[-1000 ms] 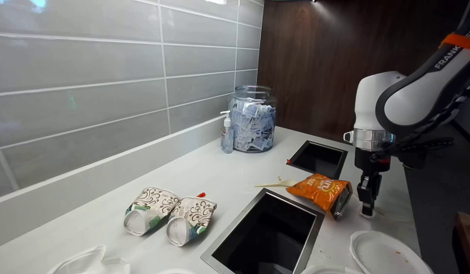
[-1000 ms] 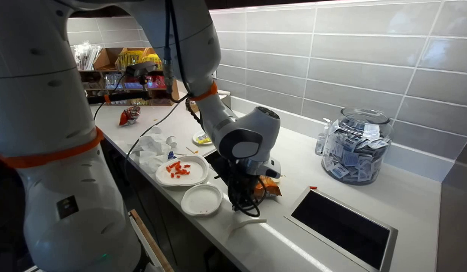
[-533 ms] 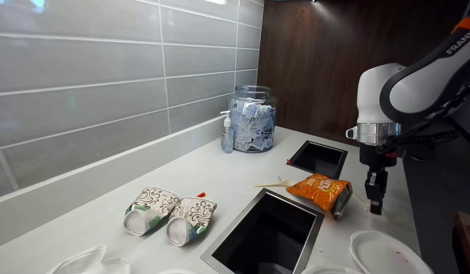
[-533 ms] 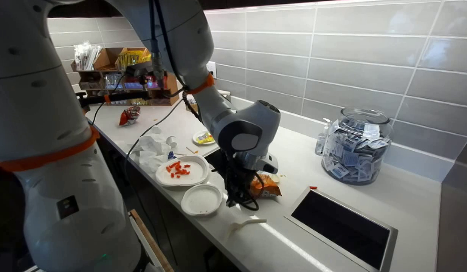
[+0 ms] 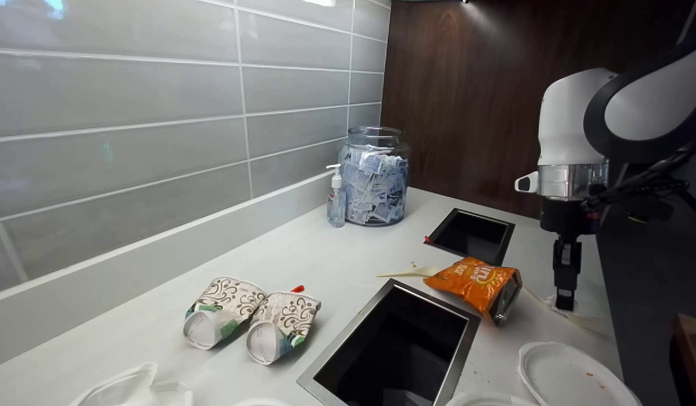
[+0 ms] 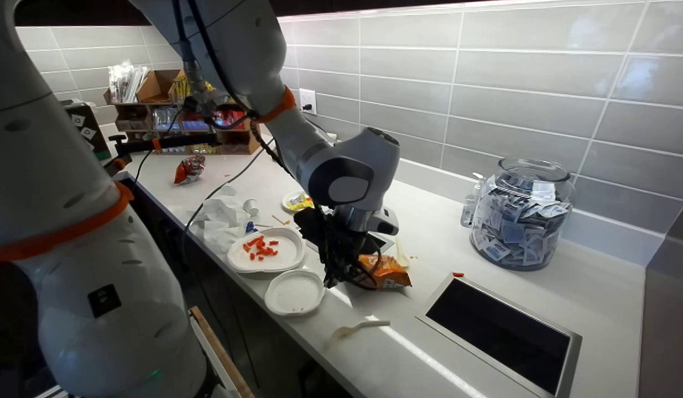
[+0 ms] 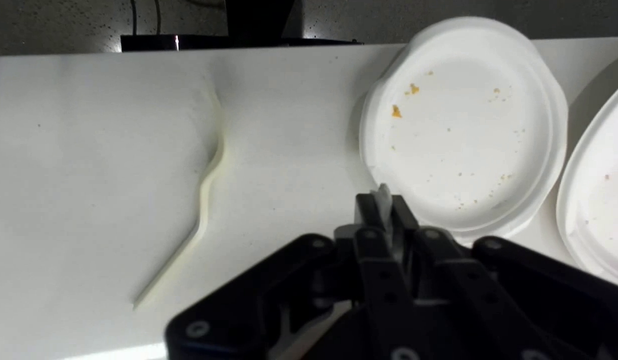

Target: Put the used napkin in the orange packet and then the bin

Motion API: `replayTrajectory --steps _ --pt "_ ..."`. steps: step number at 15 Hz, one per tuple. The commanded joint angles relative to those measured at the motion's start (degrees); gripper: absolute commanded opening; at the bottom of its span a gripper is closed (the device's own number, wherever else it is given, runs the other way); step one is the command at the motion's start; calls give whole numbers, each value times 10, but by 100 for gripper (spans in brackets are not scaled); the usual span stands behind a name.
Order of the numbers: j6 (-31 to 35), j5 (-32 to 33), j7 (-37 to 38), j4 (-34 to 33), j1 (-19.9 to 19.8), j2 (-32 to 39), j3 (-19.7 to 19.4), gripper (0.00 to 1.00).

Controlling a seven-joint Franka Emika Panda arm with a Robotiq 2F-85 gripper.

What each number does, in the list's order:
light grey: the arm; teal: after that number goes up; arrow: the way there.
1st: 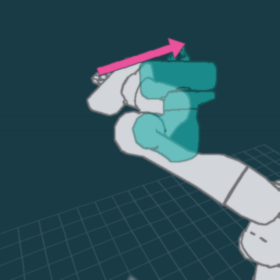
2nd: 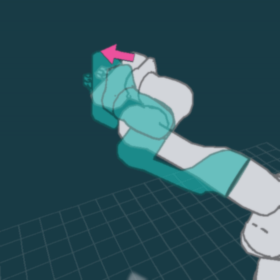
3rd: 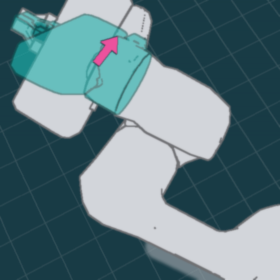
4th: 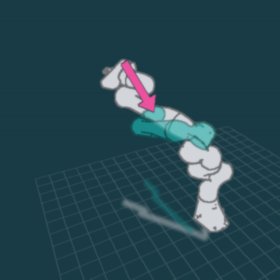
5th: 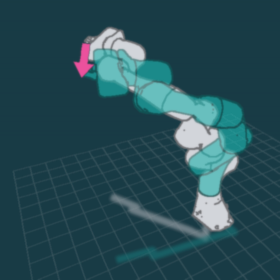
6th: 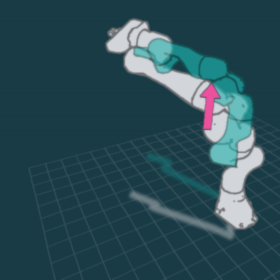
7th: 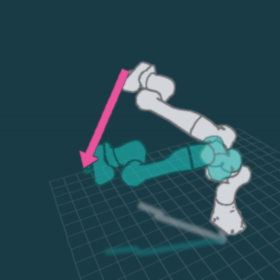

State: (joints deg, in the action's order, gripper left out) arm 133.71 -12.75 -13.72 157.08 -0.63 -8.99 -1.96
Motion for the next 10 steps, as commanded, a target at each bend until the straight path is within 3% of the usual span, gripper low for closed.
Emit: replayTrajectory --steps 1,10 --pt "19 -26 -35 26 20 -34 -1 2" --pt "116 -38 -53 0 43 19 0 2"
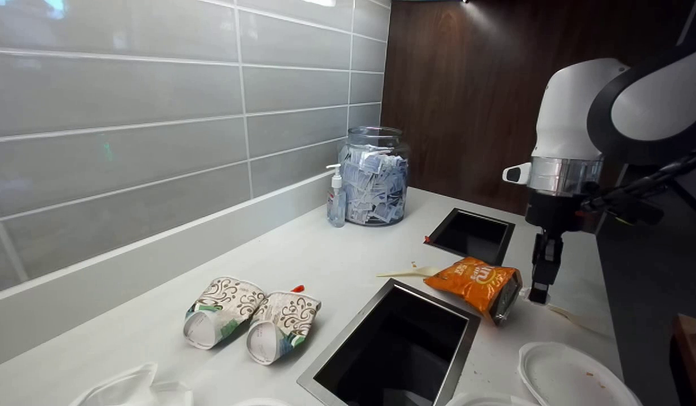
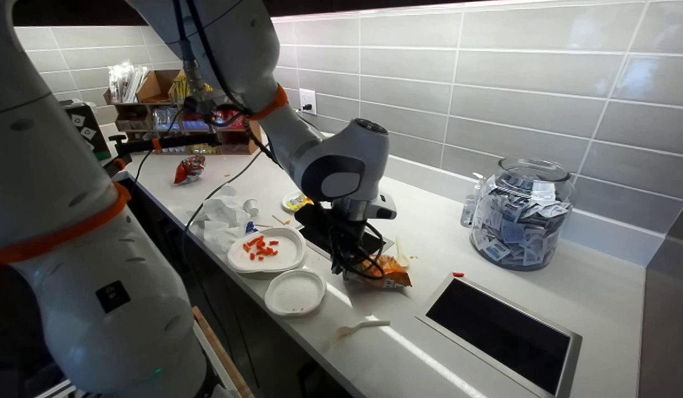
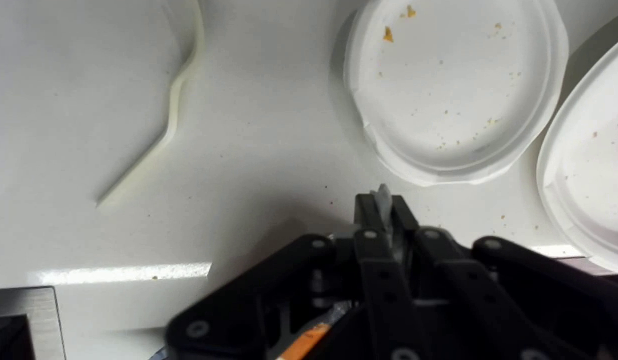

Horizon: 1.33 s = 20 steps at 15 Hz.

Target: Put the used napkin in the orange packet and then the bin

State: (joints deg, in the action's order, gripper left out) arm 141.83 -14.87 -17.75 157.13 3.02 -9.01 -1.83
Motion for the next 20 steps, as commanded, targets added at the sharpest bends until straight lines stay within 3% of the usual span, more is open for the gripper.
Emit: replayTrajectory --steps 1,20 --pt "46 -16 -12 0 7 24 -1 2" --pt "218 -43 -1 2 13 69 17 2"
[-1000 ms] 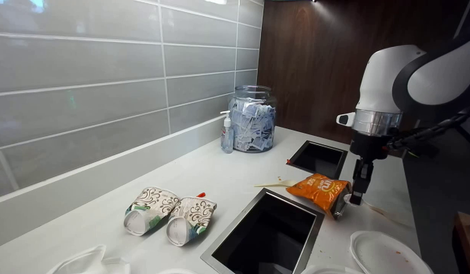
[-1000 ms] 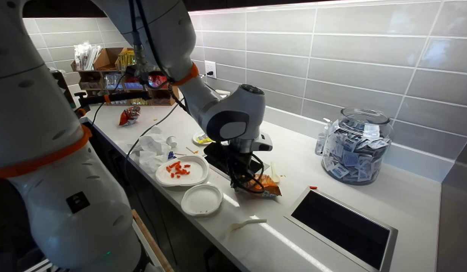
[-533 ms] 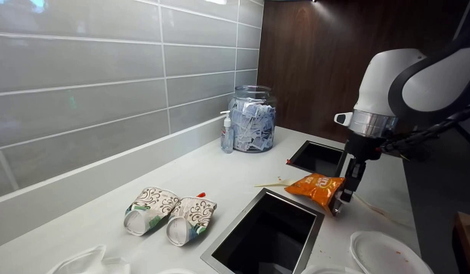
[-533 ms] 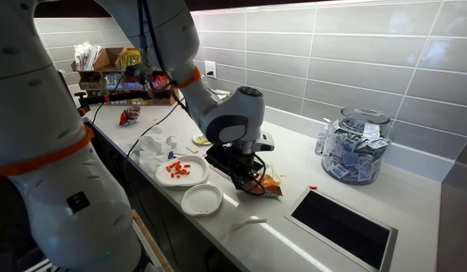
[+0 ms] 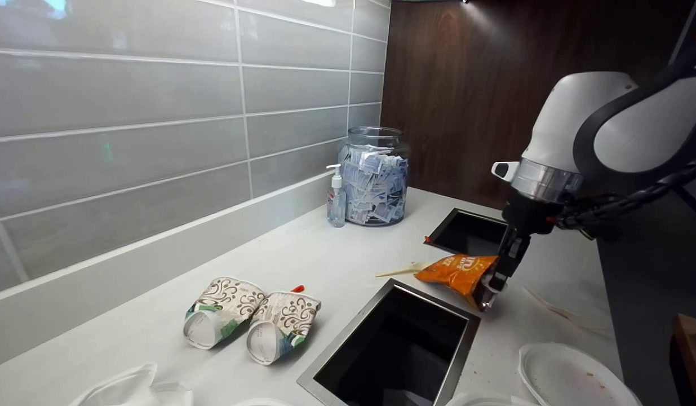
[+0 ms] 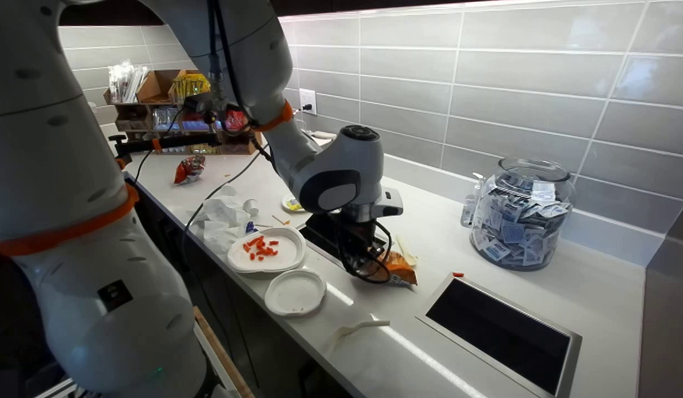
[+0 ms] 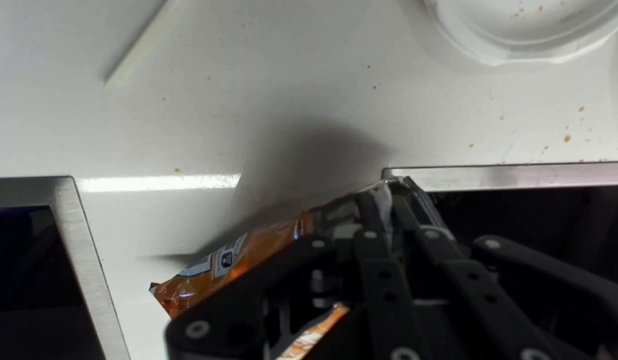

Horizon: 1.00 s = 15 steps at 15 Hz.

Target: Put the used napkin in the orange packet and then the bin

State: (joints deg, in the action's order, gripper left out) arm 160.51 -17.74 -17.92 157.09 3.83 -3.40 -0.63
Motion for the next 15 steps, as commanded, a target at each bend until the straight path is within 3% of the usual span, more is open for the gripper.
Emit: replayTrajectory --steps 1,15 --pt "38 -14 2 2 5 16 7 2" --pt "157 -14 9 1 6 67 19 2"
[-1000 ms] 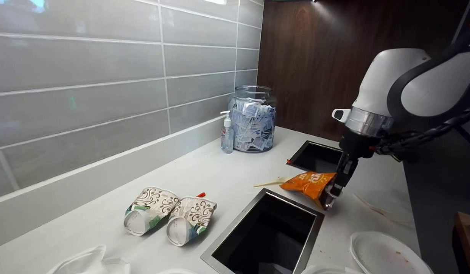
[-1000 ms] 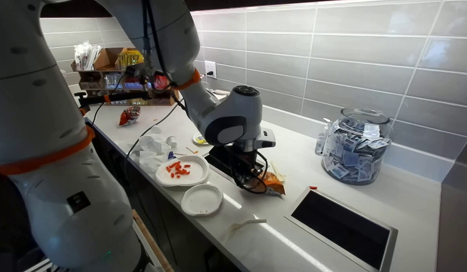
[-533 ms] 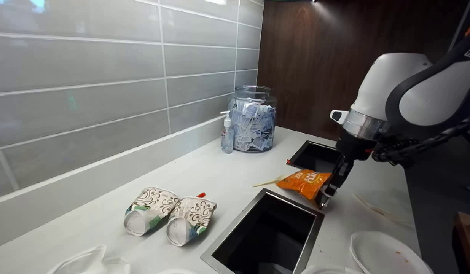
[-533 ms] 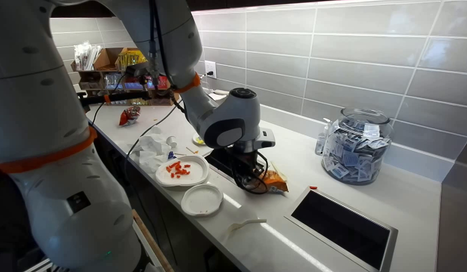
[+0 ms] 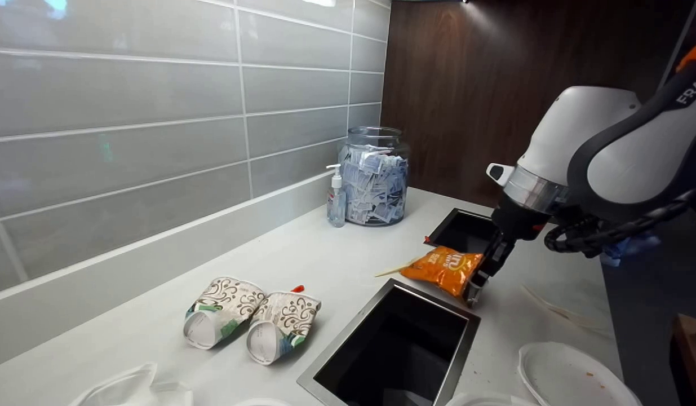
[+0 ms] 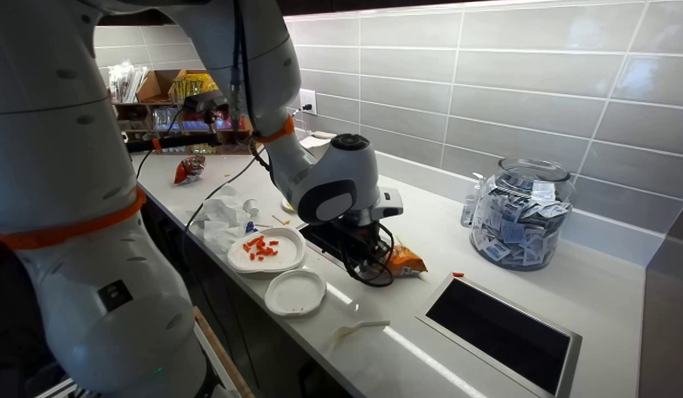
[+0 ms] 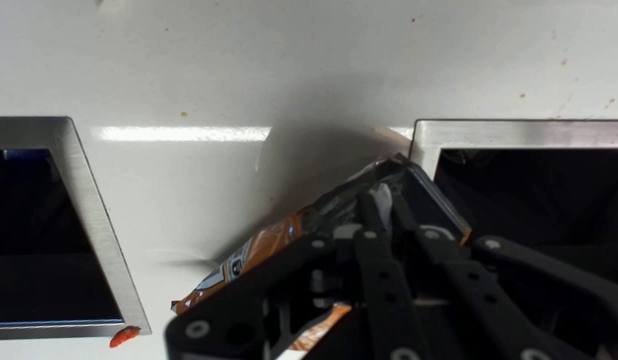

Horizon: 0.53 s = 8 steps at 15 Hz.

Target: Put the used napkin in the orange packet and then the bin

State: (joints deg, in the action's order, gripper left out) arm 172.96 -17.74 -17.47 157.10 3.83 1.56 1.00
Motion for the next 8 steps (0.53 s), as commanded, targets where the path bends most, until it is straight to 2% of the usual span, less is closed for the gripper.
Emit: replayTrajectory --steps 1,2,8 --pt "40 -16 5 1 6 21 3 14" --pt "47 -18 5 1 6 23 4 35" --pt "73 -33 3 2 7 35 7 77"
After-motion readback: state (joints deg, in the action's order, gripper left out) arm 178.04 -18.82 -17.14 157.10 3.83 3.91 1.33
